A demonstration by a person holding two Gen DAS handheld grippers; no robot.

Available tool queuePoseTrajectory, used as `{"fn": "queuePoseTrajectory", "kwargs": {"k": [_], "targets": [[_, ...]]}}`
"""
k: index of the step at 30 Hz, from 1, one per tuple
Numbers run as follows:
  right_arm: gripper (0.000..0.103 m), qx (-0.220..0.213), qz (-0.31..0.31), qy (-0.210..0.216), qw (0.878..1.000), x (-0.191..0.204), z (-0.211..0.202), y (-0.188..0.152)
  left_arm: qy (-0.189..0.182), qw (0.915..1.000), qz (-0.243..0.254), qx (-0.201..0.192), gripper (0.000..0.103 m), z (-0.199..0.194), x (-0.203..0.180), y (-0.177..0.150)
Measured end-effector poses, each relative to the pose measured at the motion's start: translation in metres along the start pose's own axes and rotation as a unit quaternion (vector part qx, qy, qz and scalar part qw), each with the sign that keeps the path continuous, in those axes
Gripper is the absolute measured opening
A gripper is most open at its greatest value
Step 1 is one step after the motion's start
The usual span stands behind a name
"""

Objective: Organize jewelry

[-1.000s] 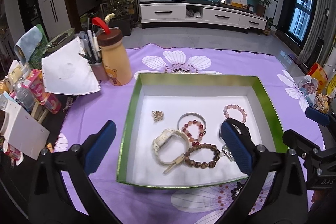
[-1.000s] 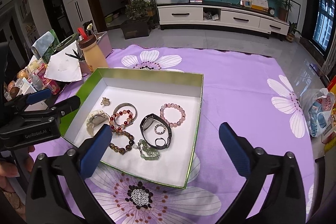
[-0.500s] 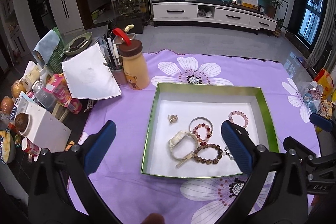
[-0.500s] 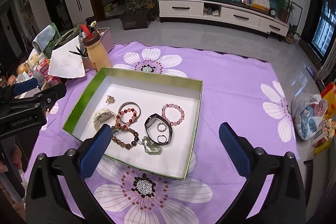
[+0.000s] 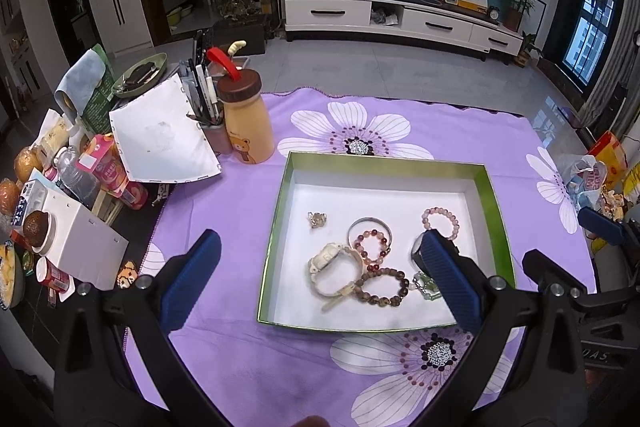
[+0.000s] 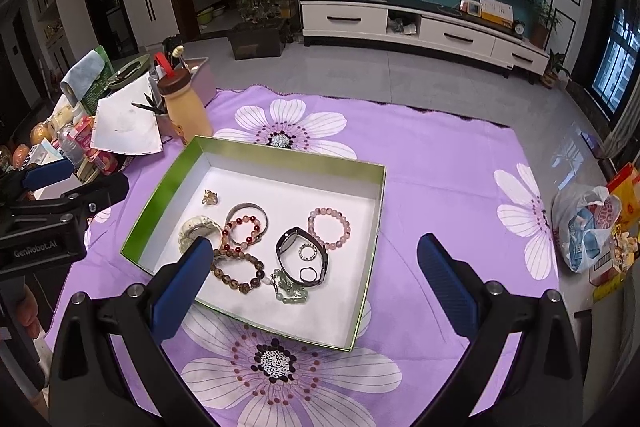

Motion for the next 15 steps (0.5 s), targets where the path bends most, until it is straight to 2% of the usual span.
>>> {"fn": "queuePoseTrajectory", "kwargs": {"k": [15], "targets": [[0.102,0.017,0.000,-0.002,1.000,0.003,0.021,-0.006,0.010,0.9997,-0.008,0.022,0.101,0.025,0.009,-0.007]]}}
Point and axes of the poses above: each gripper's, at about its wrist camera, not at the fingertips, and z roughly the way its jaws point, x to its left, y to its top, the point moved 8 cm from there along z, roughly the way its jaws point, and after that the axes turned 14 degrees about -y, right-handed, at the moved point
